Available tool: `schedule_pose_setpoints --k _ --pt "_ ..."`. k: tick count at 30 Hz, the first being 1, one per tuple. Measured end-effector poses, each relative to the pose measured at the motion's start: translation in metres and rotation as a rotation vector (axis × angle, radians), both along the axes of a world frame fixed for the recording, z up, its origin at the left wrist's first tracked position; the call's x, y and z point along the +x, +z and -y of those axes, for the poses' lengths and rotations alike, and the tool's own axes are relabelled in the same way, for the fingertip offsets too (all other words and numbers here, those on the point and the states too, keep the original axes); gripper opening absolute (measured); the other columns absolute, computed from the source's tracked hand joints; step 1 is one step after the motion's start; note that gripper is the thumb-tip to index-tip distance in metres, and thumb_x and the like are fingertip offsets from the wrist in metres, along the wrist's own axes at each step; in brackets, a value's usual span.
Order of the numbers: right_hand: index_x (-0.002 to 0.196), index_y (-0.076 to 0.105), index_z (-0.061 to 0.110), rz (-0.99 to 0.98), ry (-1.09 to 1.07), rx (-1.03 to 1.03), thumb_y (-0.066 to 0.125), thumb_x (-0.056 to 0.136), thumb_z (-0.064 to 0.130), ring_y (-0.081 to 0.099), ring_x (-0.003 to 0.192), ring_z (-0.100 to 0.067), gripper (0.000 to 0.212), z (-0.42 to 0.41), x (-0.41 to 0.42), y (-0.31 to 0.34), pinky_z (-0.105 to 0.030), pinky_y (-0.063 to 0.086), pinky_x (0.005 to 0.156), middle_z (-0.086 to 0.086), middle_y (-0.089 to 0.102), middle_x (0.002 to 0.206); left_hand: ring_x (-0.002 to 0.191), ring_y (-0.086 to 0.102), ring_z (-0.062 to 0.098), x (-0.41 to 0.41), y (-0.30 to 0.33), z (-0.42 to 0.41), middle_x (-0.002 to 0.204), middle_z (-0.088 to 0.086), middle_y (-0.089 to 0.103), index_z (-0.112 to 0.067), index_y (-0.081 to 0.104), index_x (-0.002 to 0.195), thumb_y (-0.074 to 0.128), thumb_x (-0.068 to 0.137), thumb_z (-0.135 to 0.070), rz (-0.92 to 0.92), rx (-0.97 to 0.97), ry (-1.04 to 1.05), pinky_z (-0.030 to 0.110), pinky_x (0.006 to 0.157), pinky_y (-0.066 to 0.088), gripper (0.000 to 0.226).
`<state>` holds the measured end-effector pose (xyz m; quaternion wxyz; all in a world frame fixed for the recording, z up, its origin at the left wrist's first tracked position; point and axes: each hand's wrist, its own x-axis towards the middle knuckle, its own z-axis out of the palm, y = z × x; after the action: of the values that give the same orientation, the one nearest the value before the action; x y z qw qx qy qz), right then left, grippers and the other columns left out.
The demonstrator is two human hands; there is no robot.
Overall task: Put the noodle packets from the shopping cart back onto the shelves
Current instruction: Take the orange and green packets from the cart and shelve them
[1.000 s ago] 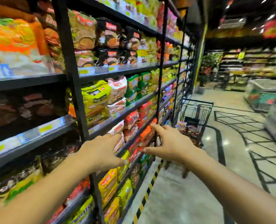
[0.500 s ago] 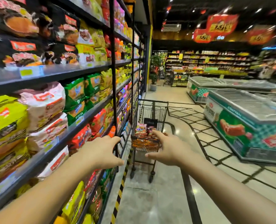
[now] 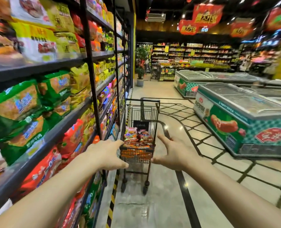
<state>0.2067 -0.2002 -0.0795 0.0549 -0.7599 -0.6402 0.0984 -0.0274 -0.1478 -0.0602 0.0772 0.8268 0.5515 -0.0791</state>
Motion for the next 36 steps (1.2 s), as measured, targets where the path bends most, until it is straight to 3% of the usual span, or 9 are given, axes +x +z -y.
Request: schedule_pose_setpoints --k 6,14,21,27,31,36 --pt "0.159 0.013 0.047 -0.030 0.020 -0.002 0.067 0.075 0.077 0.041 0.144 -0.029 0.104 -0.124 0.047 -0.004 -0.040 0.043 0.107 -0.006 0.035 0.161 0.141 0.044 0.024 0.048 -0.011 -0.117 0.156 -0.003 0.040 -0.038 0.026 0.156 0.065 0.072 -0.075 0.050 -0.052 0.022 0.045 0.110 0.044 0.100" --pt "0.159 0.015 0.046 -0.015 0.065 -0.002 0.067 0.079 0.073 0.034 0.148 -0.026 0.099 -0.284 0.110 0.002 -0.043 0.041 0.110 -0.002 0.033 0.163 0.143 0.043 0.025 0.120 -0.002 -0.272 0.159 -0.004 0.038 -0.038 0.021 0.157 0.062 0.074 -0.080 0.005 -0.043 0.054 0.046 0.110 0.043 0.102" --pt "0.158 0.014 0.048 -0.072 0.046 -0.103 0.069 0.080 0.069 0.037 0.146 -0.027 0.098 -0.422 0.133 -0.022 -0.046 0.042 0.110 -0.001 0.032 0.163 0.145 0.039 0.026 0.157 -0.024 -0.415 0.162 -0.001 0.032 -0.036 0.020 0.159 0.063 0.081 -0.071 0.012 -0.089 0.014 0.044 0.111 0.038 0.095" --pt "0.159 0.014 0.044 -0.107 -0.027 -0.129 0.070 0.082 0.066 0.038 0.145 -0.026 0.097 -0.538 0.142 -0.048 -0.045 0.041 0.110 -0.002 0.034 0.162 0.142 0.041 0.027 0.168 -0.056 -0.558 0.158 -0.001 0.036 -0.037 0.022 0.157 0.062 0.076 -0.074 0.037 -0.075 -0.032 0.046 0.111 0.041 0.098" --pt "0.159 0.015 0.044 -0.150 -0.087 -0.178 0.070 0.083 0.066 0.038 0.145 -0.028 0.096 -0.606 0.148 -0.067 -0.046 0.041 0.110 -0.003 0.034 0.163 0.146 0.038 0.026 0.182 -0.080 -0.634 0.163 0.001 0.030 -0.036 0.022 0.158 0.063 0.082 -0.070 0.084 -0.103 -0.059 0.043 0.111 0.039 0.093" --pt "0.160 0.015 0.043 -0.189 -0.134 -0.242 0.069 0.082 0.068 0.038 0.146 -0.030 0.099 -0.674 0.164 -0.107 -0.045 0.043 0.110 -0.006 0.029 0.165 0.141 0.044 0.025 0.207 -0.120 -0.712 0.157 0.000 0.040 -0.034 0.027 0.157 0.063 0.084 -0.067 0.118 -0.100 -0.085 0.047 0.107 0.044 0.088"
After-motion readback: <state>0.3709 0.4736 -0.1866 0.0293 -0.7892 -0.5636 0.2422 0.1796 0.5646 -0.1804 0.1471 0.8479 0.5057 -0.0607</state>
